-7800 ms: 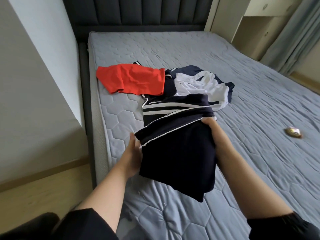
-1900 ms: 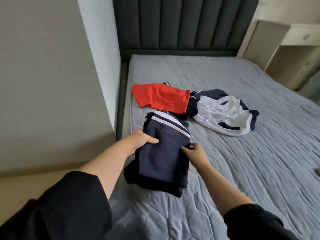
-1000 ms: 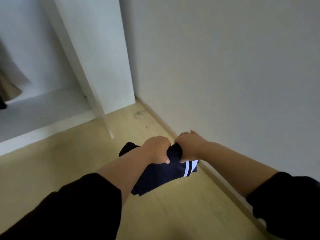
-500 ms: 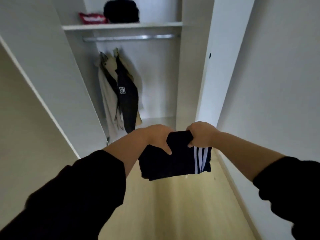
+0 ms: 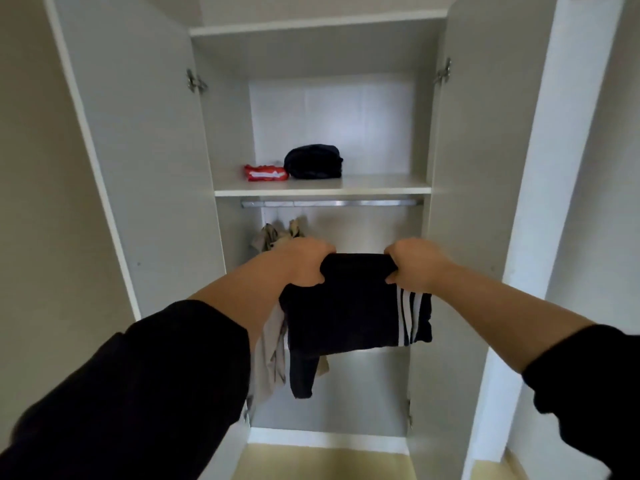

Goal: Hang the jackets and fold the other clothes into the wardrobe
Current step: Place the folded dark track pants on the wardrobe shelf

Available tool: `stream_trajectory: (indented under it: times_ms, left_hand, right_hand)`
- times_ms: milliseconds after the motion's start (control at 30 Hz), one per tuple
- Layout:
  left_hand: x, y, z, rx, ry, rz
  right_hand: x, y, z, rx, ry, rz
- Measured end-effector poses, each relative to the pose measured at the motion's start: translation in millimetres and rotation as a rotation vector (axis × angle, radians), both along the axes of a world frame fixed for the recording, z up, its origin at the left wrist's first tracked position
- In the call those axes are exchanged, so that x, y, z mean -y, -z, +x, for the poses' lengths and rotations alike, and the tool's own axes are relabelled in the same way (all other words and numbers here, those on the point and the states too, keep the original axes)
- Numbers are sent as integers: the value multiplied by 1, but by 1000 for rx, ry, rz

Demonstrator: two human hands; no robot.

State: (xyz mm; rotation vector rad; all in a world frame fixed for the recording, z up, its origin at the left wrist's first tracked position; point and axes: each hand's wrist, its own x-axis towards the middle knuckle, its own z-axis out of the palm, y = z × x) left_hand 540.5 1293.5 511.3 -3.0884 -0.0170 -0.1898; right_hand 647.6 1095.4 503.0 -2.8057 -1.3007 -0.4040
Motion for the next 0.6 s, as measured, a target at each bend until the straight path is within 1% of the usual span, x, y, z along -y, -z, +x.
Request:
stream_trajectory:
  times_ms: [100, 233, 367, 500, 567, 600]
  left_hand:
    - [-52, -9, 41, 31, -76, 16]
    - [-119, -39, 107, 49, -160, 53]
    - [-184, -80, 167, 185, -224, 132]
    - [-244, -137, 209, 316, -273, 231]
    - [-276, -179, 221, 471, -284, 325]
    - [-290, -198, 225, 572, -273, 406]
  right_hand:
    - [-46, -9, 55, 18, -44, 38]
    - [-119, -35, 130, -35, -112, 72]
    - [-189, -79, 200, -32, -136, 127]
    - [-254, -138, 250, 98, -188, 213]
    - [-287, -174, 269, 220, -212, 337]
    - [-303, -189, 277, 334, -222, 420]
